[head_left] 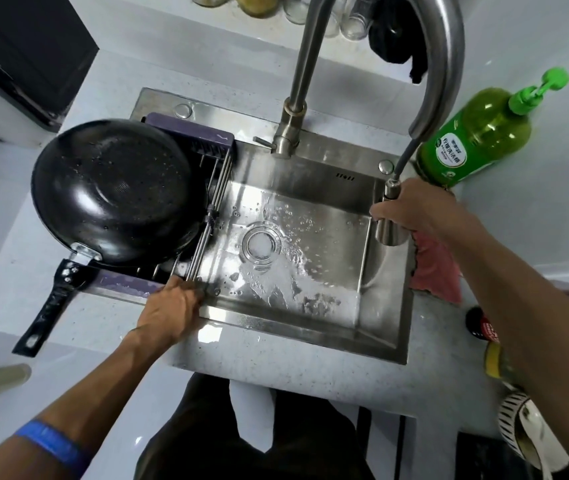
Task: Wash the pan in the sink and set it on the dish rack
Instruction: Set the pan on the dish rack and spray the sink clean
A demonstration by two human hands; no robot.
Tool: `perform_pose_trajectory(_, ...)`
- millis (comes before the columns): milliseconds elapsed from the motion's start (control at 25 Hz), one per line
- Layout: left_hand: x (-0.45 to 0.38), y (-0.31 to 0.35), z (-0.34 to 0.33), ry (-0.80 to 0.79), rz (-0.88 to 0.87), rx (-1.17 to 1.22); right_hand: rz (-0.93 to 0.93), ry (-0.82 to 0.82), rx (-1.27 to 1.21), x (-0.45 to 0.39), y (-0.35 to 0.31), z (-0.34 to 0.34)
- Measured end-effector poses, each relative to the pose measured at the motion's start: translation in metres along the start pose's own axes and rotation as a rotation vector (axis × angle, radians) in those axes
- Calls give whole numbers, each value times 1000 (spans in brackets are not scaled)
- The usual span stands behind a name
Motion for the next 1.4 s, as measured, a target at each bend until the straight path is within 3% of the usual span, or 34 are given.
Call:
perform_pose_trajectory(360,4,4,6,-6,39,31,-8,-177,-187,4,-1,-14)
perform_pose_trajectory(520,4,4,4,-9,33,-35,89,-197,-341,12,-22,-33)
perform_pose_trajectory(680,1,-2,-3,-15,65,35,200,-178,-521,16,-63,-65)
perform_pose_trajectory(920,8,-15,-1,14,-17,22,185,-6,-783,-1,-90,-71)
perform_pose_trajectory(1400,16,-28,14,-49,-1,41,270,-39,-730,-1,-100,-71)
Point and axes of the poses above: each hand's wrist, its own x-axis away from the middle knuckle, its own z-axis out of the back of the hand, y = z × x, the point moved 2 cm from there along -x, towards the middle knuckle, and after that the axes turned 2 degrees about -y, right-handed, at the moved point
